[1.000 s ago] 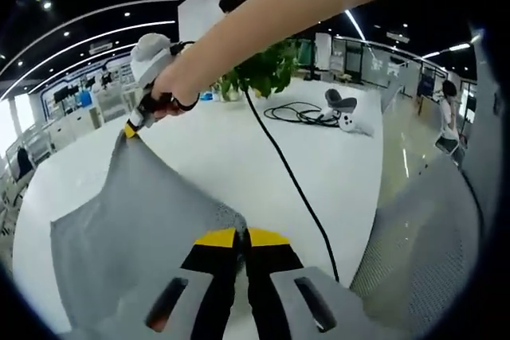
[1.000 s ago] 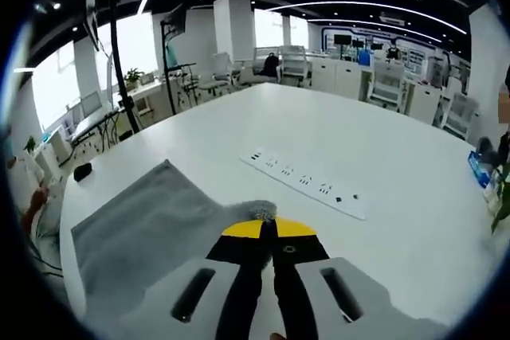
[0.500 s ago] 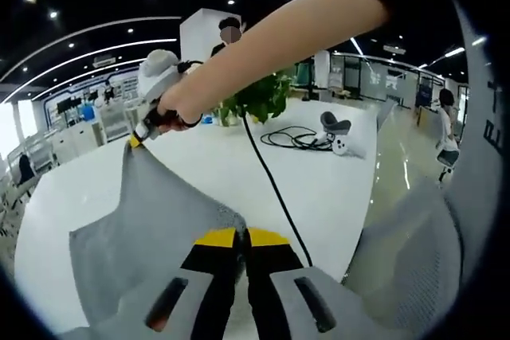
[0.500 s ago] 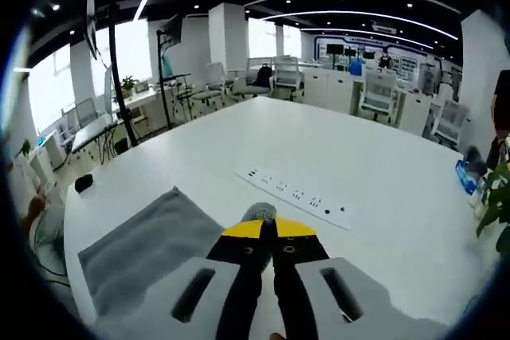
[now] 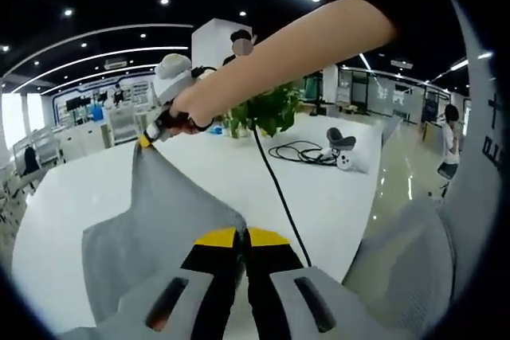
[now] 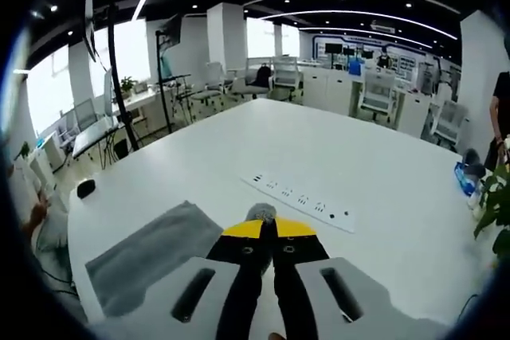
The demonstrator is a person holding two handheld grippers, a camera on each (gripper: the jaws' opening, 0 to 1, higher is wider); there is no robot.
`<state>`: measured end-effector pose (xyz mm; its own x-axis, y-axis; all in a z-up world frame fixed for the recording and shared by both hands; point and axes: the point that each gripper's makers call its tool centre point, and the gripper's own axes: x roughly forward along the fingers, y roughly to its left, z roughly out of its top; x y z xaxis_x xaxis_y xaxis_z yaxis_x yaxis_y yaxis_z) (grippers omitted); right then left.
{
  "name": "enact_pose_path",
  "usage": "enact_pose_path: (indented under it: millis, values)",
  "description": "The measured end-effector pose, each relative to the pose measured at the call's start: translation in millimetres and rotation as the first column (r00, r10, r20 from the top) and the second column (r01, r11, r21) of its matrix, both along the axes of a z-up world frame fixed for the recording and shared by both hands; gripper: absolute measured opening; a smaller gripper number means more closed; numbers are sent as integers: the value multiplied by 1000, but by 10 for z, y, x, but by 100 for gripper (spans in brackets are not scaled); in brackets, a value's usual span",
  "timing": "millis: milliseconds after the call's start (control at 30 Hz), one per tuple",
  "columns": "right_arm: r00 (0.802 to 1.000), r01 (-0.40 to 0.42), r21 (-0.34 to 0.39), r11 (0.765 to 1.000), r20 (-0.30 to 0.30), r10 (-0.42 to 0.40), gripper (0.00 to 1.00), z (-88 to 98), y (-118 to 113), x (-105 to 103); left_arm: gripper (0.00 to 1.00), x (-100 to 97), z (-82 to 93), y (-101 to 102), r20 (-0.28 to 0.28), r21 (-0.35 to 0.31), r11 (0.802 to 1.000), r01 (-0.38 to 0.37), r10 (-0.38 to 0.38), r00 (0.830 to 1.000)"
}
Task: Fold the towel on the table until its edges align and the towel forms a compact rectangular stack.
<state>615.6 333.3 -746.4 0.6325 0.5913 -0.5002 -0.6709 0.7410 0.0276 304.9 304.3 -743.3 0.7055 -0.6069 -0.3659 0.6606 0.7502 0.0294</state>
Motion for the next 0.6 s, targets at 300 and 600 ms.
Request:
enact_pose_path:
  millis: [300,600]
  values:
    - [999,-31,8,1000,-16,31,1,-21,354,0,3,-24,-28,344,-28,-54,994,-90,89,996]
    - [998,-59,5,998,-31,59,1,-76,681,-35,3,-53,-126,820,-70,-97,975,-197,191,979]
